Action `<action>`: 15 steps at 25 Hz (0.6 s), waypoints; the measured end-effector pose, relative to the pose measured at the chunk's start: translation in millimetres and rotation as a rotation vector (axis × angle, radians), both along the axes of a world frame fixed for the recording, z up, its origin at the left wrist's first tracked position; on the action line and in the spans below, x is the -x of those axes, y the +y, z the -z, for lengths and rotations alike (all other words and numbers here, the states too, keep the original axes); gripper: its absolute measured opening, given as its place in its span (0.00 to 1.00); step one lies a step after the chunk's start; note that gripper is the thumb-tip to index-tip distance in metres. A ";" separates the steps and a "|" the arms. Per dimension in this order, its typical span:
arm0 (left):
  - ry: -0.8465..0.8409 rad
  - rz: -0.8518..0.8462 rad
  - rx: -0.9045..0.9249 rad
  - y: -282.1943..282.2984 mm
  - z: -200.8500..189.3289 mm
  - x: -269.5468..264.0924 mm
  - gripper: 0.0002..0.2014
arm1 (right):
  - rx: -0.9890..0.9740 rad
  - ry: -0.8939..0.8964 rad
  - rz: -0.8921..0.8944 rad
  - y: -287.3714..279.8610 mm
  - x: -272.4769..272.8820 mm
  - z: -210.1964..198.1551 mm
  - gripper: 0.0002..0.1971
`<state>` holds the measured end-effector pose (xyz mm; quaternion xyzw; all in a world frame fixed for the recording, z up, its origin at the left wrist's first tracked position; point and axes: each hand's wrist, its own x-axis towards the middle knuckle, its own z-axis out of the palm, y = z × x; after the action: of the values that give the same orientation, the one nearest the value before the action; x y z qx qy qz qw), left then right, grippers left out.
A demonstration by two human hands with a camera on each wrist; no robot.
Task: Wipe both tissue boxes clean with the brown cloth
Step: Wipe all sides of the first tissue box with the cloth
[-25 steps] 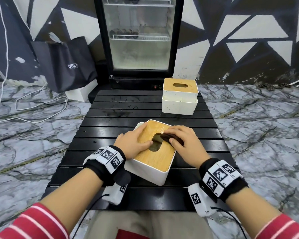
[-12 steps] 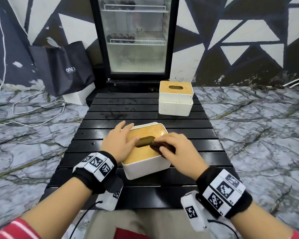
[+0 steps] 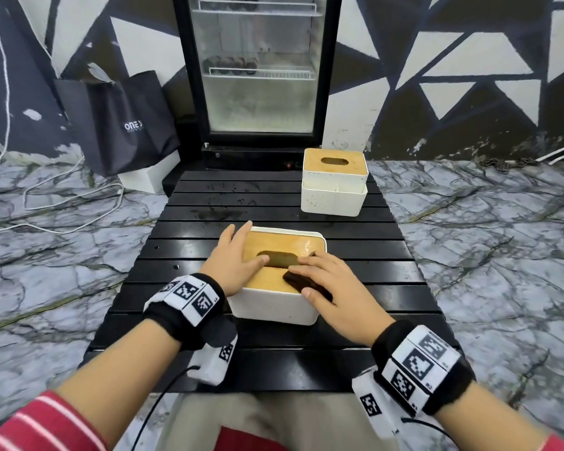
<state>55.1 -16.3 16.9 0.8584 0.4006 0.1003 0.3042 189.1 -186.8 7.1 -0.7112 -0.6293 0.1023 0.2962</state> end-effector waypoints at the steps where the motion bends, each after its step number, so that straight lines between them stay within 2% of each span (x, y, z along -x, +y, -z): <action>1: 0.006 0.003 -0.005 1.3 0.8 -2.6 0.36 | -0.007 0.005 -0.019 -2.5 2.4 2.3 0.22; 4: 0.027 0.031 -0.064 -0.5 3.1 -8.8 0.33 | -0.052 0.061 -0.046 -6.4 1.7 6.8 0.22; 7: 0.015 0.053 -0.094 -2.7 2.7 -10.3 0.31 | -0.082 0.089 -0.038 0.3 -12.1 5.8 0.18; 12: 0.016 0.045 -0.084 -4.8 3.1 -10.7 0.30 | -0.061 0.115 0.051 28.2 -35.9 3.1 0.18; 15: 0.009 0.022 -0.076 -5.1 1.7 -11.7 0.30 | -0.083 0.137 0.089 31.4 -31.1 1.7 0.19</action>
<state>66.8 -21.4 15.1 0.8742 0.3883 0.1082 0.2707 220.2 -155.4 5.5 -0.7170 -0.5791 0.1113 0.3717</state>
